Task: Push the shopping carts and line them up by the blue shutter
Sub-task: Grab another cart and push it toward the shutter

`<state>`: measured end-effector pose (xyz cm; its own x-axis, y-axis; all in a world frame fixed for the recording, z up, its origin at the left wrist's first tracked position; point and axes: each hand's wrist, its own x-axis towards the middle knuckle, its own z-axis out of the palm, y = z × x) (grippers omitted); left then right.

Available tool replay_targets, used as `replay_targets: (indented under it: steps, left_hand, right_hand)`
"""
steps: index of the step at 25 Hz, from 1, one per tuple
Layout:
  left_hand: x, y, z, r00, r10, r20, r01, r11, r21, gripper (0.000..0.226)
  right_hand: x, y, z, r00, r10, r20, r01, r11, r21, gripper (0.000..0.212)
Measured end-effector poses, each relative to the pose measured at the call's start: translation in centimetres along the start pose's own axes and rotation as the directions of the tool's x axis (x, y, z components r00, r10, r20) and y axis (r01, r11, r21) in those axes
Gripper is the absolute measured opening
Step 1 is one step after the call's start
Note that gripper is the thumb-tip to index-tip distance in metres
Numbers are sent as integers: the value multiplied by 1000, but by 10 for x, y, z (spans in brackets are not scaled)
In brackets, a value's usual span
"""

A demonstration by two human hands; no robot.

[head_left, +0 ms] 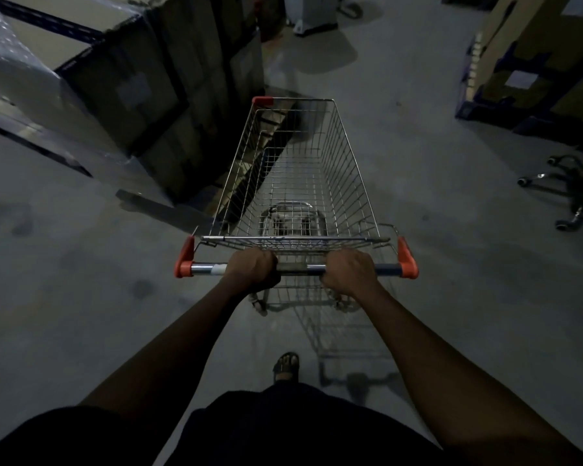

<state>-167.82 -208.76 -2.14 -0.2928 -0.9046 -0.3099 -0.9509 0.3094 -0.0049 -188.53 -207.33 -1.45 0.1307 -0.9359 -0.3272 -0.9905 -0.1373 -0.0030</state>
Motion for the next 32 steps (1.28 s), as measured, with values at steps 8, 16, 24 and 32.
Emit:
replay_targets:
  steps: [8, 16, 24, 32]
  left_hand:
    - [-43, 10, 16, 999, 50, -9, -50, 998, 41, 26]
    - [-94, 9, 27, 989, 144, -32, -141, 987, 74, 28]
    - [-133, -29, 49, 932, 360, -48, -354, 930, 105, 29]
    - [-171, -68, 63, 805, 591, -53, -572, 797, 194, 29]
  right_hand:
    - [-50, -11, 17, 1000, 8, -17, -8, 1000, 23, 37]
    - [-106, -39, 30, 997, 77, 15, -78, 993, 84, 36]
    - [-163, -102, 47, 966, 255, 35, -257, 959, 121, 37]
    - [-218, -181, 71, 878, 472, 78, -477, 854, 208, 38]
